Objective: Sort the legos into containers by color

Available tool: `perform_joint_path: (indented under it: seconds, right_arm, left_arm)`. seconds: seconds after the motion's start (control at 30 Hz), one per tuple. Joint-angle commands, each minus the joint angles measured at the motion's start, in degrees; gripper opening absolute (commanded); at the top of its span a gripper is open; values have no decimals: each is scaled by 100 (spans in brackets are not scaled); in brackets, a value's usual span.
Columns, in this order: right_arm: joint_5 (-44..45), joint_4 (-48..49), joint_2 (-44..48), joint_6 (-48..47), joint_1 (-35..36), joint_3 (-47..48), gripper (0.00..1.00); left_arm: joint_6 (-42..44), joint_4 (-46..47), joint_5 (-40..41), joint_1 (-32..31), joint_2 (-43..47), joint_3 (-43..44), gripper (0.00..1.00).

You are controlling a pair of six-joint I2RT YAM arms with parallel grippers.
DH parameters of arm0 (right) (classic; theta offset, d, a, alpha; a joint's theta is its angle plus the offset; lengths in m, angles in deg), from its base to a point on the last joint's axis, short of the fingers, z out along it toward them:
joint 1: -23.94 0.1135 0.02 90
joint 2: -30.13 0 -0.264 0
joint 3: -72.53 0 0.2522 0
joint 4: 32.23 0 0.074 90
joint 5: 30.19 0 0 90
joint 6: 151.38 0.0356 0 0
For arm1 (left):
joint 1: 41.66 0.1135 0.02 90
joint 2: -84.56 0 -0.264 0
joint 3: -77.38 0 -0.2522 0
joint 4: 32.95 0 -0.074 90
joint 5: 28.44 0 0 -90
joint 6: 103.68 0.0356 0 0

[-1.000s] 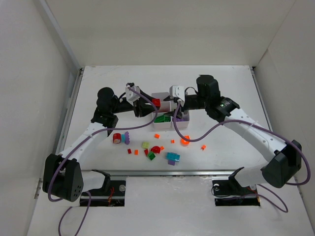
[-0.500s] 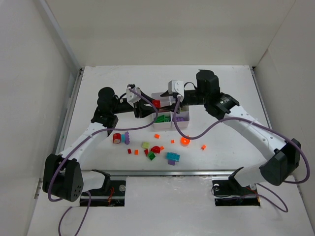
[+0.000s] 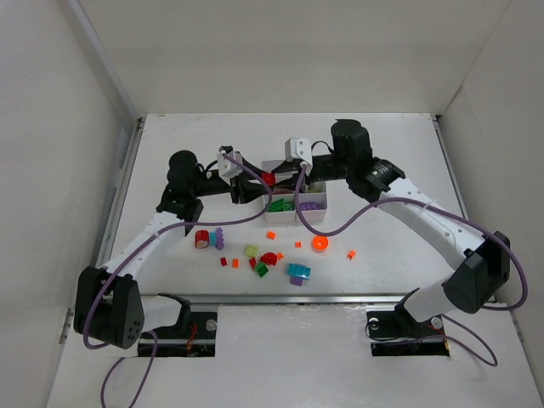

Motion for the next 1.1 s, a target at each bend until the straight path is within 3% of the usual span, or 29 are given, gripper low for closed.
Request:
perform_joint_path:
  seconds: [0.0,0.07,0.1,0.17,0.23,0.27,0.37,0.5,0.7,0.9,1.07]
  right_arm:
    - [-309,236,-59,39,71,271,23]
    - [-363,122,-120,39,71,323,15]
    - [-415,122,-120,39,71,324,0]
    - [-415,122,-120,39,71,324,0]
    - [-363,122,-120,39,71,324,0]
    - [-302,122,-120,39,71,324,0]
    - [-187,69,-15,-14,71,262,0]
    - [-125,69,169,-146,71,157,0]
    - [7,16,293,-199,71,104,0]
    - [-55,-36,346,-199,71,104,0]
    - [-108,-37,293,-199,71,104,0]
  left_arm:
    - [90,233,-256,-42,254,4,0]
    - [91,233,-256,-42,254,-48,0]
    - [91,233,-256,-42,254,-49,0]
    - [152,233,-256,-42,254,-49,1]
    - [152,233,-256,-42,254,-49,20]
    - [152,233,-256,-42,254,-101,42]
    - [152,233,-256,-42,254,-154,69]
    - [214,233,-256,-42,254,-207,84]
    - [837,-434,43,-42,307,-207,84]
    - [917,-514,412,-42,307,-207,60]
    - [856,-514,412,-42,359,-102,59]
